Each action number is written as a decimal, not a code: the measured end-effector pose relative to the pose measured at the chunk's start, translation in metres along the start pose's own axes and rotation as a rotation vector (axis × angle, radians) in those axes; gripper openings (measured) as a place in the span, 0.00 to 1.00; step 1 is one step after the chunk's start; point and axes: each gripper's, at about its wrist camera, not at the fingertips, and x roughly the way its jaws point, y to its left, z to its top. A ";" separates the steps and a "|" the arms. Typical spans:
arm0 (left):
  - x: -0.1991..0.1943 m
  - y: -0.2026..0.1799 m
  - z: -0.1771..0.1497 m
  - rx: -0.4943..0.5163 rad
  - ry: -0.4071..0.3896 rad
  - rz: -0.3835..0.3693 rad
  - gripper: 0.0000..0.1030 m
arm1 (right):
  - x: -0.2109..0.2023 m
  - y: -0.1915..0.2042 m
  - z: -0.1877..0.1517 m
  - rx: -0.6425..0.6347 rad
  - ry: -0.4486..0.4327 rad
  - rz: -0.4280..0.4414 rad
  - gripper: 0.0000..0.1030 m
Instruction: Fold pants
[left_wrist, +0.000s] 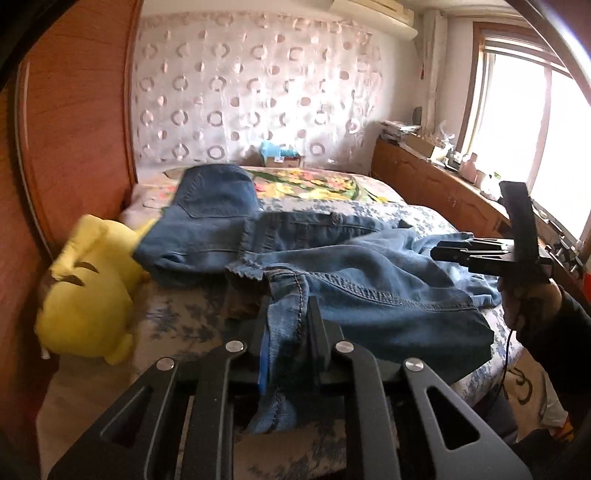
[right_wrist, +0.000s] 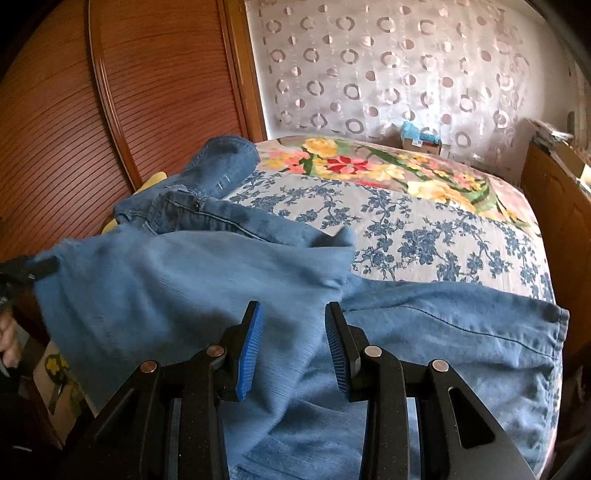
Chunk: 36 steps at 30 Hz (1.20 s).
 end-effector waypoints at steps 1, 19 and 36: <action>-0.001 0.002 -0.001 0.003 0.013 0.006 0.17 | 0.000 0.000 0.000 0.001 -0.001 0.003 0.35; 0.052 0.025 0.015 -0.018 0.099 0.039 0.45 | 0.027 -0.005 0.010 0.000 -0.013 0.009 0.45; 0.100 0.038 0.027 -0.024 0.149 0.015 0.24 | 0.034 -0.036 0.028 0.099 -0.218 0.024 0.06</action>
